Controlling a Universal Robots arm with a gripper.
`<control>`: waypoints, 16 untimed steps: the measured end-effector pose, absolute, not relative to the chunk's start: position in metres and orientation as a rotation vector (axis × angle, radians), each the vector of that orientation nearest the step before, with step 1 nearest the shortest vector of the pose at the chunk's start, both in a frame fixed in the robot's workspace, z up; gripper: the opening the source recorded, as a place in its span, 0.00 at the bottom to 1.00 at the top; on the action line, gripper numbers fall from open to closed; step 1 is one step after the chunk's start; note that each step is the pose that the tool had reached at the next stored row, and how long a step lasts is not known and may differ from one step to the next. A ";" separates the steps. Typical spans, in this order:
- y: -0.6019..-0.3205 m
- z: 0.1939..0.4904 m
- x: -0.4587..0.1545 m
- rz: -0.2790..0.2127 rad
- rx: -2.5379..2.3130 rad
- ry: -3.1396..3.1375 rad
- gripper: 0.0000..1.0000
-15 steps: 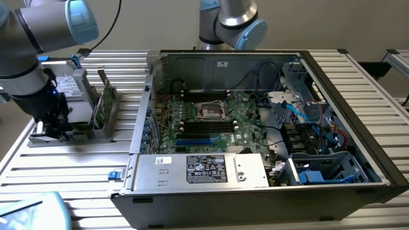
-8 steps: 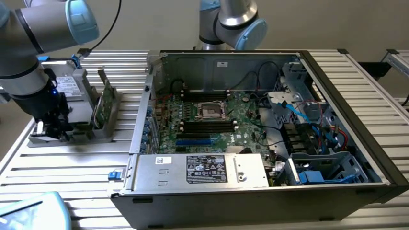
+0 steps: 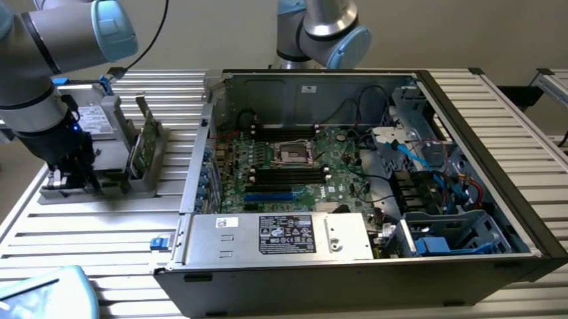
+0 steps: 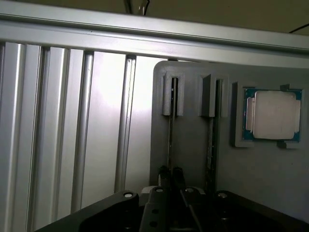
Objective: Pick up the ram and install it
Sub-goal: 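Pick up the ram and move it above insertion slot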
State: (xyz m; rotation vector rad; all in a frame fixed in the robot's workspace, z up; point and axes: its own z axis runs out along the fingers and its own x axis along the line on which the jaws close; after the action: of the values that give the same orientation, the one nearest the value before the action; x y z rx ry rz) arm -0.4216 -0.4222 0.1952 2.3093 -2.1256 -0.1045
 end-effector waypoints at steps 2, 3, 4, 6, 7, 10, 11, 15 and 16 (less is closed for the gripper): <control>-0.422 0.195 -0.422 -0.105 2.309 -2.125 0.14; -0.422 0.195 -0.422 -0.106 2.309 -2.125 0.14; -0.422 0.195 -0.422 -0.106 2.308 -2.125 0.14; -0.422 0.195 -0.422 -0.107 2.308 -2.124 0.14; -0.422 0.195 -0.422 -0.108 2.308 -2.124 0.14; -0.422 0.195 -0.422 -0.109 2.307 -2.124 0.14; -0.422 0.195 -0.422 -0.109 2.307 -2.124 0.14; -0.422 0.195 -0.422 -0.110 2.307 -2.123 0.14; -0.422 0.195 -0.422 -0.110 2.307 -2.123 0.14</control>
State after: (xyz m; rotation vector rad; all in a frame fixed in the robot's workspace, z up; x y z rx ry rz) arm -0.4216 -0.4222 0.1951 2.3066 -2.1233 -0.1103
